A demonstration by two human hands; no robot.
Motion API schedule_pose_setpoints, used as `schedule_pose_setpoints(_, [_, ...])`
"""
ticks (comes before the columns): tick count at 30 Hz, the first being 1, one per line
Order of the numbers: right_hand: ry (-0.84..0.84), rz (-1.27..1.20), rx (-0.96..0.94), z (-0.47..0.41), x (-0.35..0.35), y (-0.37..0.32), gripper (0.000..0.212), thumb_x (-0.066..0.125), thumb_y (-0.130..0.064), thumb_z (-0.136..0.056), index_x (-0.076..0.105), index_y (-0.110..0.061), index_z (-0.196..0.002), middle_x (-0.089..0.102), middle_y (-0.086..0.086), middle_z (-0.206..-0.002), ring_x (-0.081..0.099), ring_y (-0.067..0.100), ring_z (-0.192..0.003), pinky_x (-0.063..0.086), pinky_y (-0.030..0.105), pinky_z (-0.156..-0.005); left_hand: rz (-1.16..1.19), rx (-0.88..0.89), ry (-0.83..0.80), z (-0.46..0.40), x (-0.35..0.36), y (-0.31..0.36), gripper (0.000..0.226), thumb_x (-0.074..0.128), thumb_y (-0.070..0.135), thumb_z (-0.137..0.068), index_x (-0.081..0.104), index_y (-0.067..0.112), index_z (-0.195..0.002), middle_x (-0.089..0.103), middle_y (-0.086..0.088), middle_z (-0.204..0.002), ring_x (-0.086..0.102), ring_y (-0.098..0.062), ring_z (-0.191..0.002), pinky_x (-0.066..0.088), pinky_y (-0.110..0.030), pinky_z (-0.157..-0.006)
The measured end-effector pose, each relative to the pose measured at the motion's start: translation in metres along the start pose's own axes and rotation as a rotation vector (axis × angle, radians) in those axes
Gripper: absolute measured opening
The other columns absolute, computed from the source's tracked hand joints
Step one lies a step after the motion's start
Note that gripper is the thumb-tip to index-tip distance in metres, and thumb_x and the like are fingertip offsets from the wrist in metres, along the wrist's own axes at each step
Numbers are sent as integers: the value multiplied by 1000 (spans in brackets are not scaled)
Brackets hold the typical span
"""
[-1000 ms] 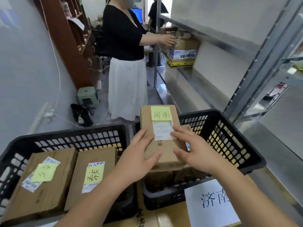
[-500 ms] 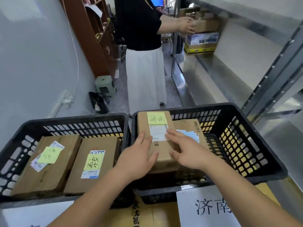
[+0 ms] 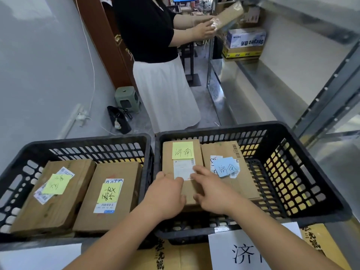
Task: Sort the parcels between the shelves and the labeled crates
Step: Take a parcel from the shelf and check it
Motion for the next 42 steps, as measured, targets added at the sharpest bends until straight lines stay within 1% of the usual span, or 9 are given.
schedule_pose_setpoints(6, [3,303,30,5,-5,-14,66,63,-28,-86,42,-22,-149,24,-4,-168,35,31,-139,41,41,-109,-36,17,48,3,5,6,38,52,43,-94,52,21,-125,52,-5,-124,42,-26,-115,49,-38,-95])
schedule_pose_setpoints(10, [-6,336,55,8,-4,-23,62,65,-28,-83,47,-19,-142,38,1,-155,36,31,-131,44,44,-104,-41,16,24,4,7,8,39,51,44,-94,51,22,-127,51,-7,-128,41,-27,-116,47,-39,-99])
schedule_pose_setpoints(14, [30,240,55,19,-9,-22,60,65,-23,-88,46,-18,-144,39,1,-155,36,30,-136,42,43,-108,-61,35,-32,5,0,10,38,52,46,-92,52,24,-123,52,-6,-125,44,-26,-114,50,-38,-94])
schedule_pose_setpoints(18, [175,136,149,48,-31,-1,58,63,-34,-94,44,-21,-148,36,2,-160,37,31,-142,39,45,-116,-79,104,-47,7,-18,20,30,53,51,-87,56,27,-105,55,2,-106,53,-21,-102,53,-39,-84])
schedule_pose_setpoints(20, [242,113,220,72,-43,10,62,60,-38,-96,39,-27,-153,27,1,-167,29,31,-150,32,45,-122,-57,177,-23,6,-26,34,33,51,51,-87,56,30,-111,55,5,-110,55,-20,-106,53,-38,-84])
schedule_pose_setpoints(24, [358,110,346,130,-64,23,68,58,-41,-99,31,-28,-160,23,-2,-169,21,26,-154,28,45,-124,44,393,37,12,-44,87,53,52,52,-90,47,37,-141,51,12,-138,53,-16,-122,52,-37,-93])
schedule_pose_setpoints(28, [475,91,506,198,-73,40,69,58,-49,-99,34,-26,-159,22,-1,-169,19,22,-155,27,42,-124,9,586,75,28,-57,150,68,53,56,-90,34,37,-152,34,11,-158,40,-18,-139,45,-38,-106])
schedule_pose_setpoints(34, [575,52,723,304,-60,72,71,57,-53,-98,33,-26,-160,22,0,-169,19,24,-155,25,41,-125,-21,837,133,64,-61,244,71,54,55,-92,30,34,-155,25,5,-164,26,-20,-148,29,-38,-118])
schedule_pose_setpoints(42, [701,-92,922,443,-27,117,72,58,-56,-97,31,-32,-159,21,-4,-170,17,19,-155,25,37,-123,-76,1041,105,128,-32,369,71,57,58,-90,34,34,-152,34,3,-159,32,-22,-144,34,-38,-114])
Point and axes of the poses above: each hand's wrist, its own z-axis away from the middle knuckle, its own x-axis out of the palm, y = z × x, the point moved 9 cm from there along -z, towards the middle knuckle
